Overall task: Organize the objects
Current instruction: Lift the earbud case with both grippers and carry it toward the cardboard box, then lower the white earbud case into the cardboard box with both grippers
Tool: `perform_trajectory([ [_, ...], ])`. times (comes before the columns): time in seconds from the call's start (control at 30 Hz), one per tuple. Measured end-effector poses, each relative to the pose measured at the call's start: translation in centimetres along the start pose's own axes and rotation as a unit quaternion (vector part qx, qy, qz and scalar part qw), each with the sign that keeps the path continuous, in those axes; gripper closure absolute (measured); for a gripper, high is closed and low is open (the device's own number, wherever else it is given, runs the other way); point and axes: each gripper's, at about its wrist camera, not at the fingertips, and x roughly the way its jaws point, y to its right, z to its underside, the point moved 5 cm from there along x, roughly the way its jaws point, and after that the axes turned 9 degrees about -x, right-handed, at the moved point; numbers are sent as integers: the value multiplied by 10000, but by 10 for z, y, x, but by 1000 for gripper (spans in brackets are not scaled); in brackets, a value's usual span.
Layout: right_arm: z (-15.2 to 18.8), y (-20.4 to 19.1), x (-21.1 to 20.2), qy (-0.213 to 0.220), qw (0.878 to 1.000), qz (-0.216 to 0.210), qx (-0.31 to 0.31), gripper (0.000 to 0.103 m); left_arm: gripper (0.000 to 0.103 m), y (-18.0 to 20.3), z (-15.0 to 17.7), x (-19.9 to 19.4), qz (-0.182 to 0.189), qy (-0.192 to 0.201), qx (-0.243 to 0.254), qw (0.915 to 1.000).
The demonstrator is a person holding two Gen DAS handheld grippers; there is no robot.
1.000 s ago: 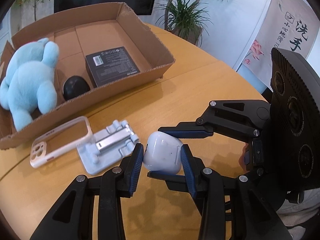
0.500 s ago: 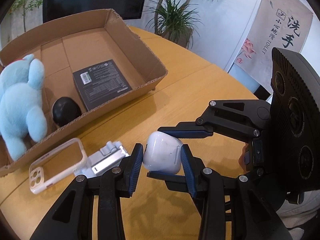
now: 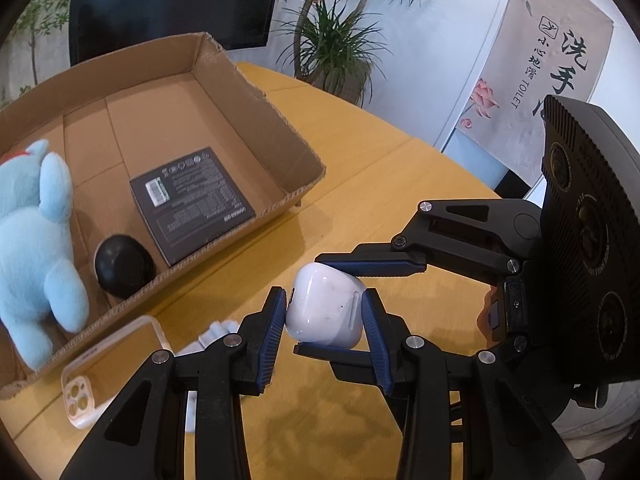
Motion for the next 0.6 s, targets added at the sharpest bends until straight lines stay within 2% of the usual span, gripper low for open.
perform_trajectory([
  [0.33,-7,13,-2,4,9999,165,-41,62,66,1,-15,2,40,75,93,9999],
  [0.6,-17,31,-2,34,9992,384,-123,62,66,-1,-40,4,107,182,195,9996],
])
